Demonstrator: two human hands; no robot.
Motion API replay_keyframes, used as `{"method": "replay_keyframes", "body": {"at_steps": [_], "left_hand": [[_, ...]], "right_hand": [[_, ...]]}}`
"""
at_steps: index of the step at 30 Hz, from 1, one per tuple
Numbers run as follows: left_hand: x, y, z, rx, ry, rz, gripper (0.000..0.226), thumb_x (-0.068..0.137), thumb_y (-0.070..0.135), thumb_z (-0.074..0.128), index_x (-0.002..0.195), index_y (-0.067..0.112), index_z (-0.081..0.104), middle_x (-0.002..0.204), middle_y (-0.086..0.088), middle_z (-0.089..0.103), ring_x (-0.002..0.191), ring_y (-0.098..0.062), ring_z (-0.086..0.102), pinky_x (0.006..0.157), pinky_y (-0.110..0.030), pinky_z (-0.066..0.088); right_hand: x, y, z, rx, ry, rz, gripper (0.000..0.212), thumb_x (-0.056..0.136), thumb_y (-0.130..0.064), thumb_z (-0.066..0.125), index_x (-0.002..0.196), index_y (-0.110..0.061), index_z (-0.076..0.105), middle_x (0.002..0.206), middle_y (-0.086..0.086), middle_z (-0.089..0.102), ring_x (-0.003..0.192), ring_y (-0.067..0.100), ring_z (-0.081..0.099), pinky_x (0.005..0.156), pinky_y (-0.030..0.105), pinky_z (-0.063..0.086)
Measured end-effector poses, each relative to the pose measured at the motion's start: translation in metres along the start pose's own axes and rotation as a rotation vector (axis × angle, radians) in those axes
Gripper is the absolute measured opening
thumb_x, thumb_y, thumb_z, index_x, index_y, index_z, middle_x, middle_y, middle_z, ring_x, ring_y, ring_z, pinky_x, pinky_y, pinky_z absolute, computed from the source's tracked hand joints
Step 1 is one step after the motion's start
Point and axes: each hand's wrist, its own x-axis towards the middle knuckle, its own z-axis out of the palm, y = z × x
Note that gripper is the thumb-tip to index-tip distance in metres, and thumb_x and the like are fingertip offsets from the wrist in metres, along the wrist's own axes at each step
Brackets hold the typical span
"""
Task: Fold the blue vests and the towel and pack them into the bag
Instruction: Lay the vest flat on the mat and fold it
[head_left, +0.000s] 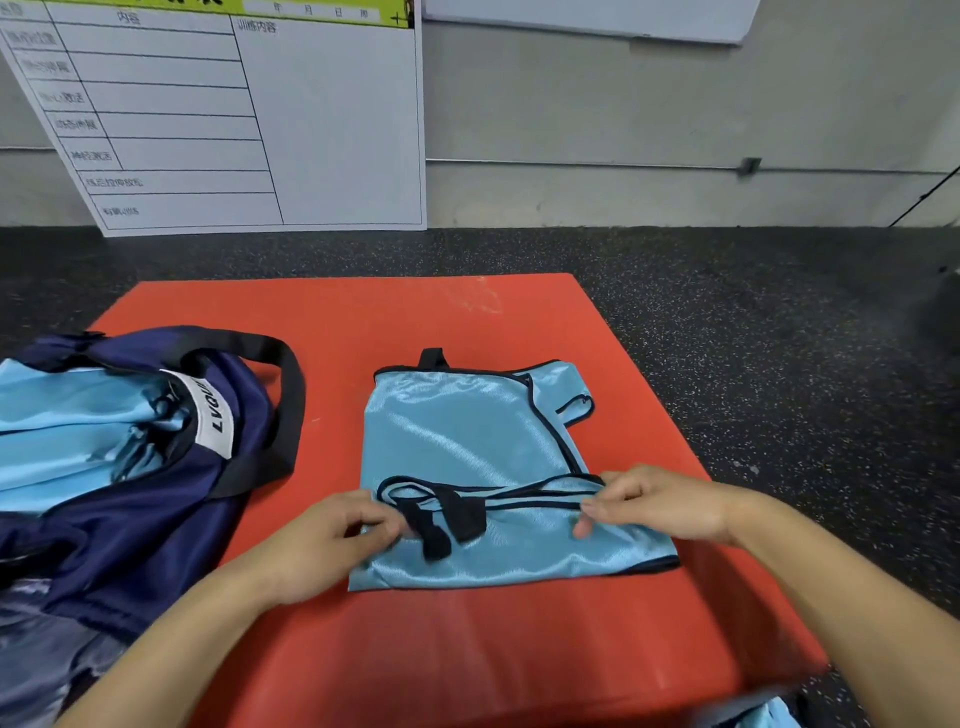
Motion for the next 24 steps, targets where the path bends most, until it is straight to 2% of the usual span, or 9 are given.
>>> {"method": "replay_keyframes", "body": {"at_steps": [2,4,6,9,12,14,16,19,24], "left_hand": [[0.005,-0.003,0.003,-0.004,0.035,-0.006,0.038,0.097,0.031,0.062,0.129,0.052,0.061,0.134,0.023,0.061,0.128,0.006,0.051,0.109,-0.012,0.034],[0.009,-0.006,0.003,-0.034,0.063,-0.033,0.058,0.1,0.028,0.062,0.149,0.049,0.04,0.149,0.033,0.042,0.138,0.015,0.035,0.116,-0.015,0.026],[0.012,-0.008,0.002,-0.032,0.098,-0.063,0.06,0.1,0.028,0.062,0.151,0.047,0.038,0.149,0.033,0.041,0.136,0.016,0.037,0.116,-0.017,0.028],[0.014,-0.008,0.001,-0.013,0.11,-0.077,0.043,0.099,0.028,0.064,0.137,0.047,0.056,0.136,0.03,0.058,0.124,0.013,0.05,0.112,-0.022,0.037],[0.014,-0.005,0.001,-0.062,0.119,-0.062,0.034,0.094,0.033,0.063,0.126,0.046,0.064,0.123,0.018,0.068,0.112,-0.003,0.062,0.106,-0.03,0.045],[0.014,-0.007,0.001,-0.075,0.13,-0.065,0.034,0.09,0.038,0.062,0.122,0.047,0.063,0.107,0.003,0.071,0.092,-0.016,0.065,0.091,-0.035,0.05],[0.014,-0.01,0.004,-0.076,0.142,-0.058,0.029,0.094,0.031,0.064,0.119,0.045,0.063,0.084,-0.007,0.062,0.072,-0.014,0.052,0.073,-0.032,0.044],[0.013,-0.014,0.006,-0.058,0.14,-0.06,0.026,0.097,0.017,0.065,0.111,0.039,0.064,0.07,0.001,0.047,0.063,-0.008,0.042,0.062,-0.029,0.037],[0.011,-0.008,0.005,-0.055,0.122,-0.061,0.011,0.097,0.018,0.065,0.093,0.028,0.069,0.059,0.008,0.045,0.055,-0.006,0.039,0.053,-0.025,0.033]], "right_hand": [[0.005,-0.001,0.003,-0.053,0.055,-0.01,0.029,0.095,-0.055,0.06,0.116,-0.043,0.075,0.128,-0.016,0.066,0.128,0.004,0.051,0.106,0.009,0.034],[0.009,-0.002,0.004,-0.071,0.083,-0.04,0.026,0.096,-0.05,0.063,0.12,-0.046,0.072,0.12,-0.025,0.065,0.118,-0.006,0.055,0.106,0.016,0.038],[0.012,-0.004,0.004,-0.078,0.058,-0.052,0.025,0.095,-0.048,0.065,0.119,-0.044,0.074,0.115,-0.029,0.066,0.115,-0.009,0.057,0.107,0.02,0.04],[0.02,-0.001,0.001,-0.108,0.031,-0.077,0.019,0.093,-0.046,0.07,0.11,-0.04,0.079,0.103,-0.028,0.068,0.105,-0.006,0.062,0.101,0.022,0.044],[0.031,-0.003,0.002,-0.328,0.32,-0.184,0.021,0.09,-0.058,0.067,0.106,-0.049,0.076,0.111,-0.027,0.057,0.113,-0.004,0.052,0.103,0.026,0.037],[0.039,-0.02,0.009,-0.335,0.416,-0.3,0.025,0.087,-0.06,0.064,0.103,-0.046,0.077,0.107,-0.022,0.056,0.107,0.001,0.054,0.099,0.027,0.041],[0.047,-0.046,0.023,-0.22,0.221,-0.328,0.018,0.092,-0.047,0.069,0.103,-0.039,0.079,0.095,-0.018,0.062,0.092,0.001,0.06,0.086,0.021,0.045],[0.062,-0.067,0.044,-0.285,-0.077,-0.243,0.028,0.098,-0.033,0.065,0.124,-0.041,0.071,0.076,-0.03,0.062,0.075,-0.007,0.058,0.073,0.011,0.039],[0.082,-0.059,0.048,-0.311,0.13,-0.186,0.054,0.102,-0.031,0.054,0.15,-0.049,0.04,0.083,-0.015,0.064,0.076,0.003,0.056,0.078,0.021,0.045]]}}
